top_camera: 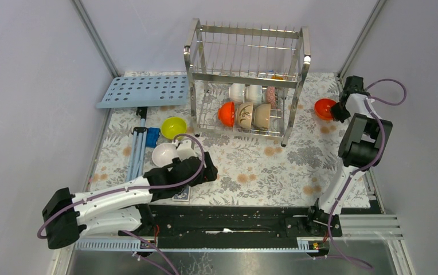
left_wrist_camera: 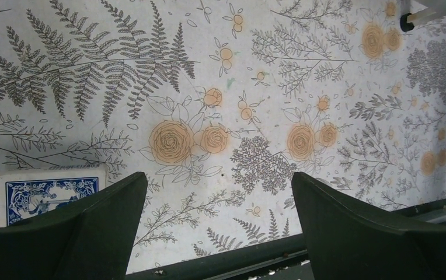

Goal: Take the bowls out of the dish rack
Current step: Place the bowl at the center of the board.

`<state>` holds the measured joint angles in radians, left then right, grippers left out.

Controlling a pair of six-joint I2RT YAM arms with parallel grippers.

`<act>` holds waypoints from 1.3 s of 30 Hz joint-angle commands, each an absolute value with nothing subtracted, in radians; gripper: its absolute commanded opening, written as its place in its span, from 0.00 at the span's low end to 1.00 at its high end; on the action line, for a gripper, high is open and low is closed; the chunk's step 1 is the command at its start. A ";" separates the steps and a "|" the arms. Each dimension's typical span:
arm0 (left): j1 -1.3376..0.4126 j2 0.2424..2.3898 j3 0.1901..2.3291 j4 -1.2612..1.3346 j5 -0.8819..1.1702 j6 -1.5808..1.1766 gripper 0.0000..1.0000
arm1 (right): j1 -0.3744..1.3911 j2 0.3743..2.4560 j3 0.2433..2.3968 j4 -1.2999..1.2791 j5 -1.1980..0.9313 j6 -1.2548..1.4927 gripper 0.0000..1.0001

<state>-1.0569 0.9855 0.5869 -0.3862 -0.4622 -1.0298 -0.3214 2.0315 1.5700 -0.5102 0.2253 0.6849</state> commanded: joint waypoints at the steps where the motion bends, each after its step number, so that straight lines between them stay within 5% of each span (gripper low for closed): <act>1: -1.051 1.016 0.606 -0.342 -0.486 -1.049 0.98 | -0.321 2.057 1.597 -0.474 0.172 0.673 0.00; 11: -1.051 1.048 0.611 -0.333 -0.478 -1.055 0.98 | -0.321 2.044 1.523 -0.410 0.157 0.636 0.01; 23: -1.051 1.038 0.606 -0.343 -0.464 -1.058 0.98 | -0.321 1.998 1.477 -0.383 0.140 0.618 0.44; 26: -1.051 1.026 0.606 -0.344 -0.465 -1.057 0.99 | -0.321 1.962 1.475 -0.390 0.138 0.619 0.68; 29: -1.052 1.020 0.613 -0.356 -0.462 -1.051 0.99 | -0.321 1.909 1.485 -0.397 0.134 0.628 0.81; 39: -1.051 0.954 0.619 -0.333 -0.456 -1.007 0.99 | -0.256 1.595 1.434 -0.401 0.157 0.721 0.88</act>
<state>-1.0557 0.9936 0.5869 -0.3748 -0.4519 -1.0409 -0.3119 1.7824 1.4715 -0.4335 0.1406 0.6540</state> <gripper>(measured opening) 0.987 0.875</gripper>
